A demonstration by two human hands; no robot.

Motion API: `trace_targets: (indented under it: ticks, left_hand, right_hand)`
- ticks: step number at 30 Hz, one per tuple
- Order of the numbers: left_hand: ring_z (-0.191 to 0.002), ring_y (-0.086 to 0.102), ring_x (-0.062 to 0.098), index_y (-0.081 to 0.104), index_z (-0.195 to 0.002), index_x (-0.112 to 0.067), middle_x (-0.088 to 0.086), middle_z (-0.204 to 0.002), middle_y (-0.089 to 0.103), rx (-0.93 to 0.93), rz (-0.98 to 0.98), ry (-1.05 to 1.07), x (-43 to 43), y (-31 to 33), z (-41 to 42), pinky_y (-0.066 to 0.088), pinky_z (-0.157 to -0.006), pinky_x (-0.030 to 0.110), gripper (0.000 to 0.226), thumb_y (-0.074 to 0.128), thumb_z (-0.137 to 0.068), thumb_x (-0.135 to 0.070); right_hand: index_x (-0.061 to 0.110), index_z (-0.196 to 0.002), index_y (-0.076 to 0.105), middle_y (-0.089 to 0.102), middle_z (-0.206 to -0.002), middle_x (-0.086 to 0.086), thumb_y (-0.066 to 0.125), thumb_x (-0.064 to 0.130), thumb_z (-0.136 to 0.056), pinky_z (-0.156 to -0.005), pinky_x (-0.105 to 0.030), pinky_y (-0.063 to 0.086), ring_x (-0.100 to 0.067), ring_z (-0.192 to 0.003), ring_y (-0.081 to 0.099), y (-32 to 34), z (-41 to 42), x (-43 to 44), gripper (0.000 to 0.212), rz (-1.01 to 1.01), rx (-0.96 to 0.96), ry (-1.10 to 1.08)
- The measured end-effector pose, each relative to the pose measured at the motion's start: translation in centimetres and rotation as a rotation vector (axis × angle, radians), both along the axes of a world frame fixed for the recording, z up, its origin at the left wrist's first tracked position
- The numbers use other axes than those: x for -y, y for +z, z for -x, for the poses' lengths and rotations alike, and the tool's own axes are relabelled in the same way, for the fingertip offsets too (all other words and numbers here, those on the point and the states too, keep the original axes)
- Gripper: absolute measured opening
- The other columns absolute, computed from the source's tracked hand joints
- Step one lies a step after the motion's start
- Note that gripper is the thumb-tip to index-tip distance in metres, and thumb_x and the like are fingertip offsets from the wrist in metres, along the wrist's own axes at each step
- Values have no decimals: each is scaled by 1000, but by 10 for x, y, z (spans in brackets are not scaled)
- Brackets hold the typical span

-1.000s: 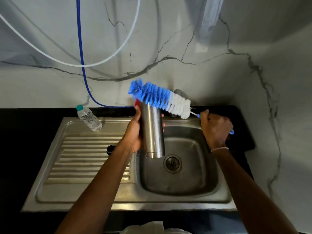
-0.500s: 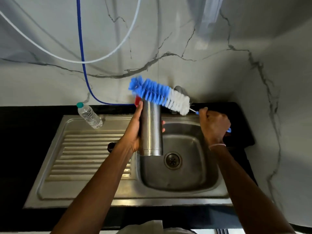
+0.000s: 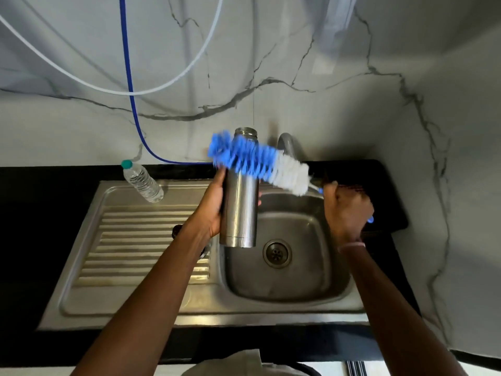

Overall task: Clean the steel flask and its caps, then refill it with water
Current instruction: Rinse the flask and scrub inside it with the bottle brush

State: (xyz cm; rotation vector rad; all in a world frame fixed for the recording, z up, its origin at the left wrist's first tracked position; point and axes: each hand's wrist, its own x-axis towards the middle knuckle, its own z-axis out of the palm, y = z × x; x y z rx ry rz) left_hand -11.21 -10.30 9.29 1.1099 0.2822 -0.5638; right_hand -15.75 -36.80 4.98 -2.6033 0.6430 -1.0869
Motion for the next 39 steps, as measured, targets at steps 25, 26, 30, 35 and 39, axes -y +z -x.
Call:
trace_targets:
  ticks: [25,26,30,35,39]
  left_hand:
    - [-66,71,12,59,-125,-15,1,-109,62,-75,41,187,-9,10,-6,57,-54,22,51,32,-108,-55]
    - [-83,71,19,60,-126,-18,1,-108,66,-61,86,118,-15,11,-9,61,-63,28,65,37,-99,-72]
    - [-117,66,31,47,-144,3,26,-124,64,-27,-49,101,-9,18,0,58,-81,48,80,64,-90,-54]
    - [-92,71,29,65,-130,-2,18,-106,73,-59,23,31,13,16,0,59,-88,46,83,43,-94,-74]
    - [-96,71,28,68,-126,-9,15,-112,74,-51,-42,26,10,12,-4,54,-99,51,69,52,-95,-67]
  right_hand:
    - [14,-43,44,42,-38,-2,54,20,-93,-41,-23,22,-21,-29,36,-25,54,-9,51,62,28,330]
    - [15,-42,42,39,-37,0,54,20,-93,-41,-23,20,-17,-30,32,-28,66,-11,53,-5,42,357]
    - [13,-45,46,38,-41,1,50,20,-98,-45,-25,13,-13,-41,21,-27,46,2,54,135,12,251]
    - [4,-46,59,52,-41,-13,57,25,-89,-46,-23,24,-34,-35,48,6,-22,7,48,143,7,-61]
    - [9,-49,58,50,-43,-9,51,24,-96,-41,-27,29,-29,-36,45,-9,2,0,51,139,-41,43]
